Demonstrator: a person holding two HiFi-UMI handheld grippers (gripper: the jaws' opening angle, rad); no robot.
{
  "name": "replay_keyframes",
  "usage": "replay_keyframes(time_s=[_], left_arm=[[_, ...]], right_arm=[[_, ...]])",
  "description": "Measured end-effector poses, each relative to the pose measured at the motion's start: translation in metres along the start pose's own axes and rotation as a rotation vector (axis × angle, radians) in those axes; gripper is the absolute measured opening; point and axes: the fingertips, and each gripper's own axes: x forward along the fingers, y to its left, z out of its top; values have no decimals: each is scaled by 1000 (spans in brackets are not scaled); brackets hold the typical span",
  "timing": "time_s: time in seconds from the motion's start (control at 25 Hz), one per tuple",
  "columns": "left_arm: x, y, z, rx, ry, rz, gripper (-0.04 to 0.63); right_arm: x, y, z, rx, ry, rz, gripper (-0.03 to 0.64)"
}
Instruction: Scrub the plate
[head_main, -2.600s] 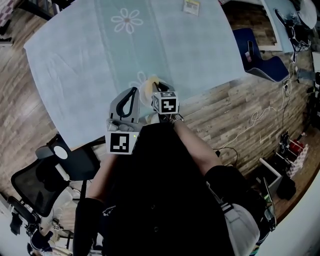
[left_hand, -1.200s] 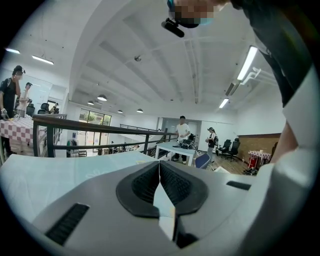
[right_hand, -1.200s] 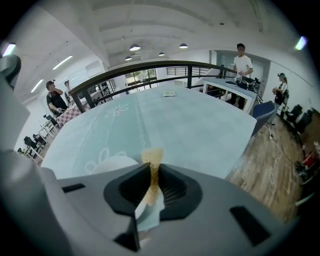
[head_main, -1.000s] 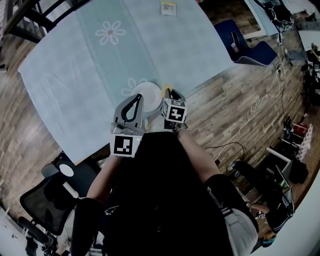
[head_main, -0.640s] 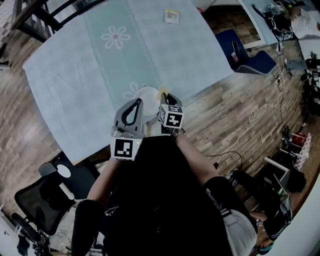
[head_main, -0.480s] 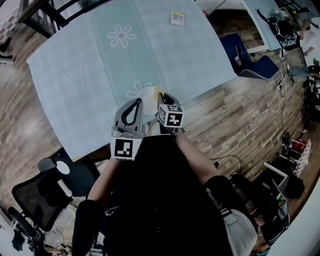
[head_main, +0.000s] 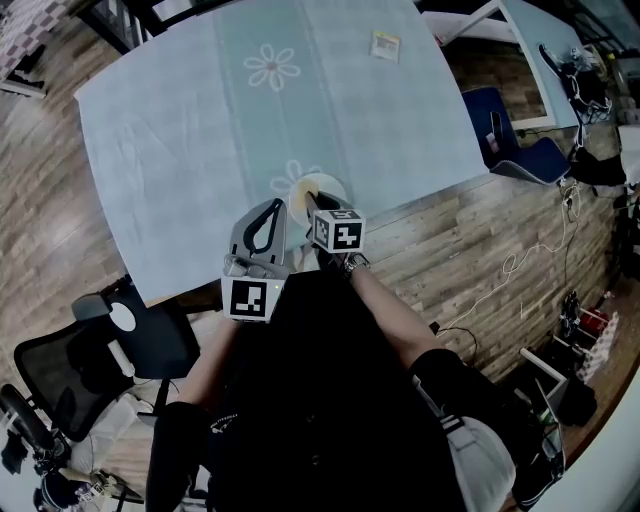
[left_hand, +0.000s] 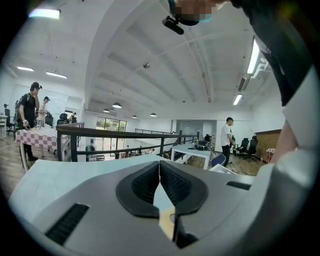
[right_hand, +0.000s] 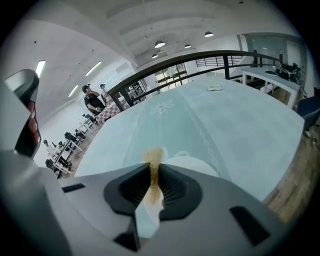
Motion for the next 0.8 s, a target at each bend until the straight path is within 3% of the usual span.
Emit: replay_keyframes(time_s=[0.4,0.8], left_arm=[[-14,22,-5,-4,16,92,14],[-7,17,-13,-5,42,76,14]], right_arm=[[25,7,-22,13,111,22,52],[33,-12,-31,10,138,-29,52]])
